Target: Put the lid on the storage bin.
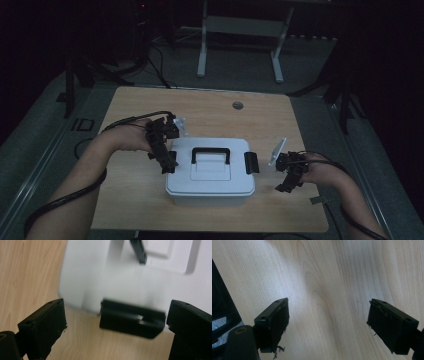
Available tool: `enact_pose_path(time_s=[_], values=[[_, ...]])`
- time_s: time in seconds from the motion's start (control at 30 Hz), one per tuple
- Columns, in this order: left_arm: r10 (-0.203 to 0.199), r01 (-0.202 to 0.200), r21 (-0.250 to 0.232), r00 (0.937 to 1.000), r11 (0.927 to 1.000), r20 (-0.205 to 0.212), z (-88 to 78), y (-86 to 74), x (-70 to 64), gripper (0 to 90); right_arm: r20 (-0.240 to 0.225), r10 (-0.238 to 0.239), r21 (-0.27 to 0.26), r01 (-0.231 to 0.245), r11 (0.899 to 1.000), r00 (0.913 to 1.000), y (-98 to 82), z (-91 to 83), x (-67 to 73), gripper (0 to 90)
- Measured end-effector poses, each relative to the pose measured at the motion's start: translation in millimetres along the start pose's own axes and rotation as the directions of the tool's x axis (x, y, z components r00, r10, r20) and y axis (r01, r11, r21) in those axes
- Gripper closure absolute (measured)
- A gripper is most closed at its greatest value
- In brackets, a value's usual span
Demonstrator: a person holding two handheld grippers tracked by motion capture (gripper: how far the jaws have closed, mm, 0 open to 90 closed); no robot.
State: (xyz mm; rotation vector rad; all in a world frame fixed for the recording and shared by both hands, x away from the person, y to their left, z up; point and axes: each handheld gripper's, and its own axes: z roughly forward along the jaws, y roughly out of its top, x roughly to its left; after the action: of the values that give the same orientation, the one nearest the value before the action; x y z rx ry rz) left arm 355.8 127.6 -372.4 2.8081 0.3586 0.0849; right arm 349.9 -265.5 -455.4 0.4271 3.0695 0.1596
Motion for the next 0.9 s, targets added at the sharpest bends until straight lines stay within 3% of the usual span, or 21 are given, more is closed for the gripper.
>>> enact_pose_path(time_s=[0.13, 0.53, 0.9], values=[[-0.020, 0.020, -0.025, 0.9997, 0.9995, -0.012, -2.1, -17.8, 1.2, 2.3, 0.007, 0.004, -0.003, -0.004, 1.000, 1.0000, -1.1, 1.4, -0.8, 17.1], [-0.067, 0.066, -0.038, 0.9971, 0.9971, -0.034, -1.1, -63.2, -0.3, 2.3, 0.018, 0.018, -0.009, -0.018, 1.000, 0.9997, -5.1, 3.1, -1.2, 17.0], [-0.110, 0.109, -0.040, 0.9931, 0.9932, -0.040, 9.9, -98.3, -3.4, 2.3, 0.018, 0.018, -0.009, -0.018, 1.000, 0.9997, -4.7, 3.7, -1.3, 17.1]])
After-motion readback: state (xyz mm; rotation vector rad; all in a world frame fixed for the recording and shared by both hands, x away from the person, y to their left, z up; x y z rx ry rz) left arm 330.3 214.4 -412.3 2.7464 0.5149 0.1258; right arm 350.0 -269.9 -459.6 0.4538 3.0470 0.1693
